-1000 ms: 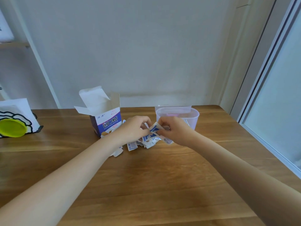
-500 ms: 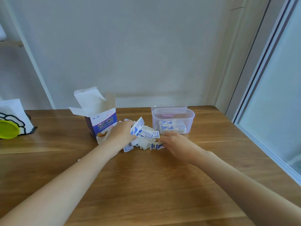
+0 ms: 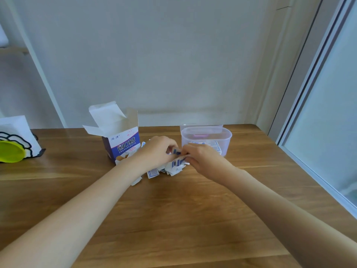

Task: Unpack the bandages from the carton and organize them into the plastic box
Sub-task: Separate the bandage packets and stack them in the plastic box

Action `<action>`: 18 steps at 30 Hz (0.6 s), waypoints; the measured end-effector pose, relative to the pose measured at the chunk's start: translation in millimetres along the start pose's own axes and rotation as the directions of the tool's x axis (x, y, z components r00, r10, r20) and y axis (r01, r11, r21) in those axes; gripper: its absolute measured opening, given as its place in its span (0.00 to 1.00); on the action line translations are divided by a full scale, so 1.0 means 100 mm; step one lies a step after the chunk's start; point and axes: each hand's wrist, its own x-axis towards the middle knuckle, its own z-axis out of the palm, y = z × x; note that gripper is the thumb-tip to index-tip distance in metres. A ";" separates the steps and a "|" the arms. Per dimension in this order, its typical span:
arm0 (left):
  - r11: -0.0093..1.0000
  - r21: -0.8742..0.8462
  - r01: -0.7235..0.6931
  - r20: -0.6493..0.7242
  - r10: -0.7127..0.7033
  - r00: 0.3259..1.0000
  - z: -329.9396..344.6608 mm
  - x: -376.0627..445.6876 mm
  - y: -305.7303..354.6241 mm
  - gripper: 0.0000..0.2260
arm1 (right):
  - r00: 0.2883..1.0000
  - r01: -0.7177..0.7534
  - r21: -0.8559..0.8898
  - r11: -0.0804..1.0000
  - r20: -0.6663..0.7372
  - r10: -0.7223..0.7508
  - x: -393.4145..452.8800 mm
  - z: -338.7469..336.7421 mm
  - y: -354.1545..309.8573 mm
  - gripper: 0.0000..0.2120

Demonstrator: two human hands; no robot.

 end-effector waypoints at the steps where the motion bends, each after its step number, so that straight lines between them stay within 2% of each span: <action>1: 1.000 -0.027 0.010 -0.040 -0.011 0.999 0.00 0.00 -0.01 0.05 | 1.000 -0.020 -0.001 1.000 -0.004 0.020 -0.05 0.00 0.04 0.08; 3: 0.997 -0.074 0.003 -0.065 -0.008 0.998 0.03 -0.01 -0.03 0.06 | 0.998 -0.056 -0.041 0.998 0.030 0.058 -0.15 0.03 0.12 0.11; 5: 0.992 -0.125 -0.024 0.017 0.027 0.999 0.12 -0.06 0.00 0.08 | 0.993 -0.070 -0.073 0.995 0.088 0.077 -0.24 0.10 0.20 0.11; 7: 0.982 -0.184 -0.033 0.112 0.055 0.992 0.24 -0.11 0.06 0.12 | 0.993 -0.073 -0.034 0.997 0.095 0.076 -0.29 0.14 0.24 0.10; 9: 0.990 -0.131 -0.060 0.132 0.078 0.988 0.35 -0.12 0.11 0.14 | 0.995 -0.050 0.033 0.998 0.083 0.047 -0.29 0.14 0.24 0.13; 12: 0.995 -0.074 -0.073 0.076 0.079 0.994 0.43 -0.13 0.17 0.09 | 0.990 -0.065 0.066 0.996 0.130 0.056 -0.29 0.07 0.23 0.13; 15: 0.993 -0.110 -0.044 0.054 0.050 0.997 0.45 -0.12 0.17 0.04 | 0.968 -0.114 -0.112 0.987 0.211 0.136 -0.29 -0.08 0.30 0.12; 18: 0.989 -0.148 -0.011 0.075 0.022 0.997 0.43 -0.11 0.13 0.03 | 0.954 -0.193 -0.056 0.980 0.222 0.201 -0.33 -0.22 0.39 0.09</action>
